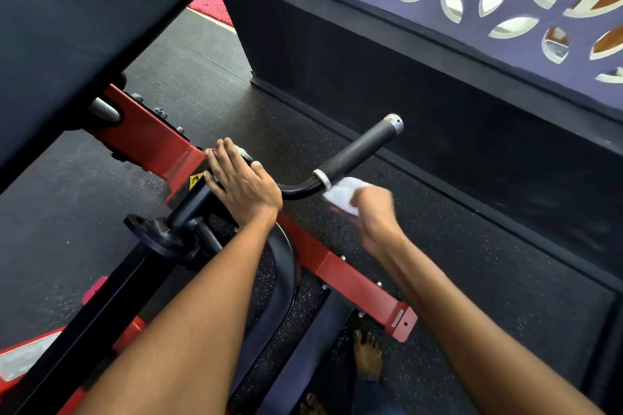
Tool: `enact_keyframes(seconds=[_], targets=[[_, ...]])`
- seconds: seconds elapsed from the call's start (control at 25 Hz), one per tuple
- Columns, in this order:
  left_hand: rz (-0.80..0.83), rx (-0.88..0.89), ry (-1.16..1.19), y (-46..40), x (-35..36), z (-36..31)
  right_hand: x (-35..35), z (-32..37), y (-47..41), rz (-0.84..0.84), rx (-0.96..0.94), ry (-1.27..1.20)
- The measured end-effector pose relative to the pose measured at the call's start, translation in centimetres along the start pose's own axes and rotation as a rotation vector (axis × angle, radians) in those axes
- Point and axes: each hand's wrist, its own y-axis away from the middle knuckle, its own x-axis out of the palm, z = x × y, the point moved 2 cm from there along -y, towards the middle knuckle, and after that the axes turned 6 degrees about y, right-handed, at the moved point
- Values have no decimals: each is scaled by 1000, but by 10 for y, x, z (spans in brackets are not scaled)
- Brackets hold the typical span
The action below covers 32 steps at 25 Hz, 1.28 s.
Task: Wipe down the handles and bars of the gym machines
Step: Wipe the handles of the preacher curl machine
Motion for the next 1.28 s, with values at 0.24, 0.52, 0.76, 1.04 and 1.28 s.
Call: enact_keyframes(seconds=[0.24, 0.52, 0.76, 1.04, 1.28], targets=[[29, 7, 19, -2, -2, -1, -9, 27, -58, -116, -939, 935], [386, 149, -18, -1, -41, 13, -5, -51, 19, 191, -922, 796], [111, 272, 168, 95, -167, 113, -16, -124, 96, 211, -408, 798], [-95, 40, -37, 127, -181, 253, 8, -249, 99, 376, -381, 1237], [-202, 168, -105, 121, -130, 274, 49, -280, 9, 470, -791, 1482]])
